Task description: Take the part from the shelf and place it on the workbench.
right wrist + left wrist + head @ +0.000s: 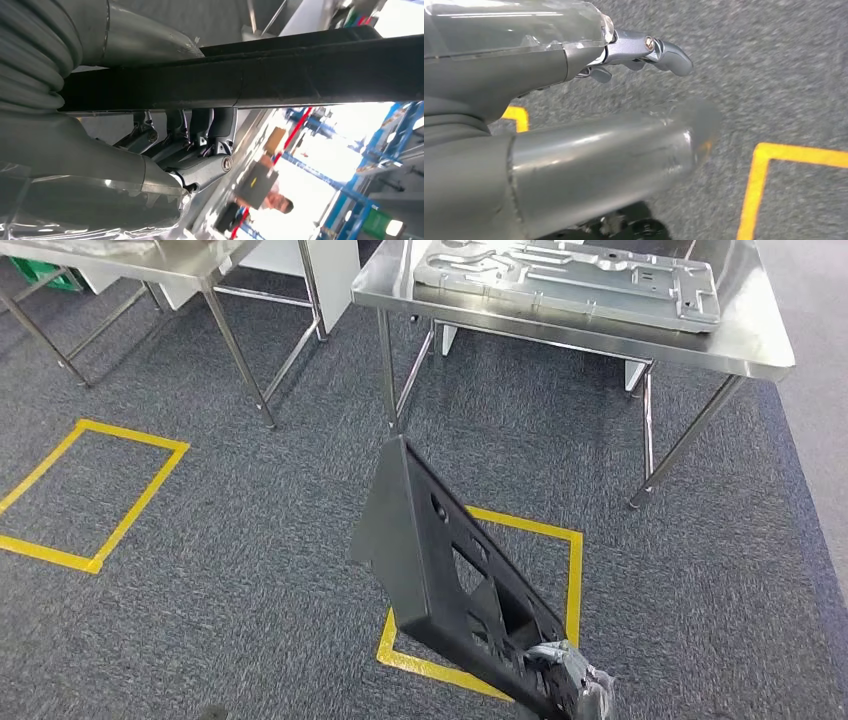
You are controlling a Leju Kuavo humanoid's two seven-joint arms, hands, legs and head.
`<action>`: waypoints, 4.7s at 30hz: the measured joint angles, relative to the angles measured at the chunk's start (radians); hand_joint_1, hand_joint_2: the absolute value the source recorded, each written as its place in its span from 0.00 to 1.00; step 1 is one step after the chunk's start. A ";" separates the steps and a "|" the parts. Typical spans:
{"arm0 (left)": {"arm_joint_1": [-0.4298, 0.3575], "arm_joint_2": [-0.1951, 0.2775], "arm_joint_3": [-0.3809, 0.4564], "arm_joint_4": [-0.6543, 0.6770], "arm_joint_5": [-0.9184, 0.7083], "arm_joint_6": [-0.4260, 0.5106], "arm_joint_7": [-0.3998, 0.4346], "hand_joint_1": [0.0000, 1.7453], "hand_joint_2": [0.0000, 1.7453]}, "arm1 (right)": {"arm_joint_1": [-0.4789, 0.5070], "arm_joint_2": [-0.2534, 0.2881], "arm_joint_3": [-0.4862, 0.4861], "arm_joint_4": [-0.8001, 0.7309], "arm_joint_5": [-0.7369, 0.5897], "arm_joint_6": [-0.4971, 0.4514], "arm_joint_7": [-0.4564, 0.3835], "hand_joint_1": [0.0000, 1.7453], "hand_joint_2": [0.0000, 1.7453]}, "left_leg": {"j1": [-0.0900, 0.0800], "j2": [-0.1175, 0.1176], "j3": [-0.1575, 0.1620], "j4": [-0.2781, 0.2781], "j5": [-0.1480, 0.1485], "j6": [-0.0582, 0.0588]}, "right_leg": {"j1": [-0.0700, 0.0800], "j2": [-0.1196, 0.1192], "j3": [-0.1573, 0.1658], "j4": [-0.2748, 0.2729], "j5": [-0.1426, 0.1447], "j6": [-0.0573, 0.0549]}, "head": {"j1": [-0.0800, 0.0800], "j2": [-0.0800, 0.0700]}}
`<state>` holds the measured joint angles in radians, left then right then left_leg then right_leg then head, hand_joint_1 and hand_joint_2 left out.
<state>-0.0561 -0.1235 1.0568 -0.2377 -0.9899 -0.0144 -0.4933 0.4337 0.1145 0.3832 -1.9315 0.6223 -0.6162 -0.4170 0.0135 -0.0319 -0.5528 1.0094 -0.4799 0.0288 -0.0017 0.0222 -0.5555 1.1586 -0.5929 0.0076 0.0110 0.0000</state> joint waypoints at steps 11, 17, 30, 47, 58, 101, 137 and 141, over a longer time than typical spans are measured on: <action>-0.015 0.011 0.003 0.000 -0.052 -0.011 0.013 0.00 0.00 | -0.179 0.009 -0.215 0.012 0.071 -0.076 0.174 1.00 1.00 | 0.009 0.014 0.101 -0.008 -0.079 -0.045 | -0.010 -0.020 -0.086 -0.115 0.143 -0.003 | 0.009 0.000; -0.032 0.018 -0.003 0.000 -0.093 -0.015 0.034 0.00 0.00 | -0.390 0.005 -0.267 0.096 0.027 -0.035 0.203 1.00 1.00 | 0.009 0.023 -0.054 0.248 -0.147 -0.054 | -0.008 -0.014 -0.029 -0.134 0.118 -0.038 | -0.001 0.000; -0.049 0.030 -0.024 0.002 -0.132 -0.024 0.064 0.00 0.00 | -0.692 -0.017 -0.243 0.330 0.063 0.118 0.301 1.00 1.00 | -0.011 0.020 -0.035 0.001 0.036 0.013 | 0.005 -0.012 -0.007 -0.028 0.039 0.000 | 0.003 0.000; -0.071 0.035 -0.036 0.002 -0.150 -0.026 0.089 0.00 0.00 | -0.858 -0.004 -0.133 0.504 0.084 0.210 0.382 1.00 1.00 | 0.005 0.025 -0.067 0.211 -0.099 -0.056 | -0.014 -0.023 -0.045 -0.140 0.136 -0.028 | -0.009 0.000; -0.068 0.041 -0.037 0.003 -0.153 -0.026 0.098 0.00 0.00 | -0.910 0.011 -0.045 0.570 0.193 0.256 0.471 1.00 1.00 | -0.002 0.024 -0.068 0.022 0.040 -0.014 | -0.006 -0.014 0.063 -0.125 0.056 0.010 | -0.012 0.000; -0.052 0.028 -0.037 0.016 -0.168 -0.038 0.100 0.00 0.00 | -1.039 -0.030 0.046 0.577 0.455 0.330 0.622 1.00 1.00 | -0.009 0.002 0.149 -0.027 -0.102 -0.011 | 0.022 -0.013 -0.192 -0.142 0.281 -0.027 | -0.005 0.000; -0.064 0.029 -0.009 0.017 -0.112 -0.057 0.064 0.00 0.00 | -0.931 -0.081 0.062 0.655 0.440 0.529 0.675 1.00 1.00 | -0.004 0.022 -0.081 0.075 0.005 -0.043 | -0.006 -0.019 -0.023 -0.162 0.144 -0.033 | -0.014 0.000; -0.062 0.030 -0.006 0.017 -0.110 -0.058 0.062 0.00 0.00 | -0.925 -0.082 0.070 0.675 0.443 0.538 0.675 1.00 1.00 | 0.001 0.025 -0.185 0.291 -0.071 -0.054 | -0.004 -0.022 -0.008 -0.163 0.136 -0.043 | -0.018 0.000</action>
<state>-0.1180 -0.0938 1.0508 -0.2206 -1.0997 -0.0725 -0.4313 -0.4914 0.0329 0.4528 -1.2566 1.0650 -0.0777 0.2583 0.0142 -0.0071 -0.7373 1.3000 -0.5509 -0.0256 -0.0060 0.0006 -0.5634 0.9953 -0.4571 -0.0351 -0.0068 0.0000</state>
